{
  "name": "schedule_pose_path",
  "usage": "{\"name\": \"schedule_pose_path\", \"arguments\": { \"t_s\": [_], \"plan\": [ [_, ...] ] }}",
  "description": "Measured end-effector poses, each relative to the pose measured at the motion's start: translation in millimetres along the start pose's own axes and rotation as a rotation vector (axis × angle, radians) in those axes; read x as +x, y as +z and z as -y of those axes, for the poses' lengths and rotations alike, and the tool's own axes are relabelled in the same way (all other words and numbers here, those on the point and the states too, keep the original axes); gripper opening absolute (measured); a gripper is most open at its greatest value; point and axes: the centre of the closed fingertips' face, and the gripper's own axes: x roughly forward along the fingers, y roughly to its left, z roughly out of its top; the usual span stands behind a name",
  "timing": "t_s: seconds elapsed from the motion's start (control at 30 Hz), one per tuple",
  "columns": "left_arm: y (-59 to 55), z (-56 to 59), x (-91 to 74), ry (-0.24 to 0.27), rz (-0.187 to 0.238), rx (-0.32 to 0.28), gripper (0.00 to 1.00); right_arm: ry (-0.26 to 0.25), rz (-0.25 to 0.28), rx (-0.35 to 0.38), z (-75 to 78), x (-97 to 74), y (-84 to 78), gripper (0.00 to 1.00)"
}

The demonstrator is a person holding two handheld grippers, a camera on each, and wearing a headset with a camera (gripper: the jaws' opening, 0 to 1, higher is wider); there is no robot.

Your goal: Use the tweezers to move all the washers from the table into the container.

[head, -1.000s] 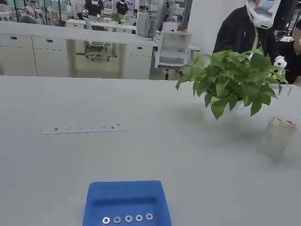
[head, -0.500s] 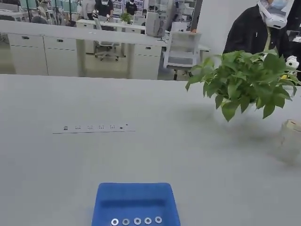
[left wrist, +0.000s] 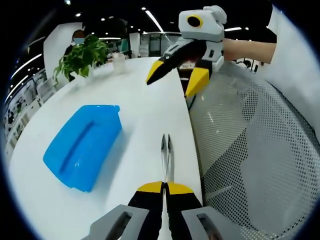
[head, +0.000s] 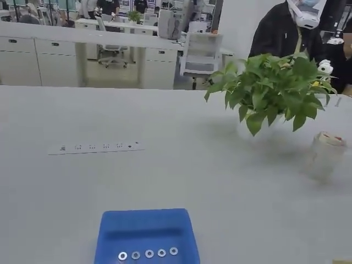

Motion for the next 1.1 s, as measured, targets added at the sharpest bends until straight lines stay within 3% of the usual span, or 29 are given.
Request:
{"name": "schedule_pose_path", "arguments": {
  "t_s": [0.23, 0.43, 0.6, 0.73, 0.9, 0.93, 0.97, 1.1],
  "plan": [
    [-7.9, 0.4, 4.7, -0.004, -0.045, 0.002, 0.00, -0.134, 0.180, 0.126, 15.9, -40.7, 29.0, 0.45],
    [-11.5, 1.6, 6.2, -0.004, -0.059, -0.019, 0.00, -0.185, 0.288, 0.199, 20.7, -61.4, 37.9, 0.53],
    [-11.0, 2.1, 6.4, 0.014, -0.056, -0.033, 0.00, -0.216, 0.342, 0.216, 23.0, -75.8, 42.5, 0.56],
    [-11.5, 2.2, 3.4, 0.048, -0.053, -0.063, 0.00, -0.223, 0.351, 0.202, 22.7, -81.8, 43.8, 0.57],
    [1.9, -1.7, -17.2, 0.158, 0.041, -0.182, 0.11, -0.216, 0.355, 0.194, 23.4, -83.1, 42.0, 0.58],
    [8.7, -3.3, -25.8, 0.194, 0.087, -0.222, 0.14, -0.210, 0.356, 0.195, 23.0, -82.8, 41.8, 0.58],
    [11.2, -3.7, -28.9, 0.206, 0.105, -0.237, 0.17, -0.202, 0.356, 0.196, 22.4, -82.2, 41.7, 0.58],
    [31.9, -10.0, -67.3, 0.359, 0.284, -0.373, 0.34, -0.180, 0.367, 0.196, 22.4, -81.3, 43.5, 0.59]
  ]
}}
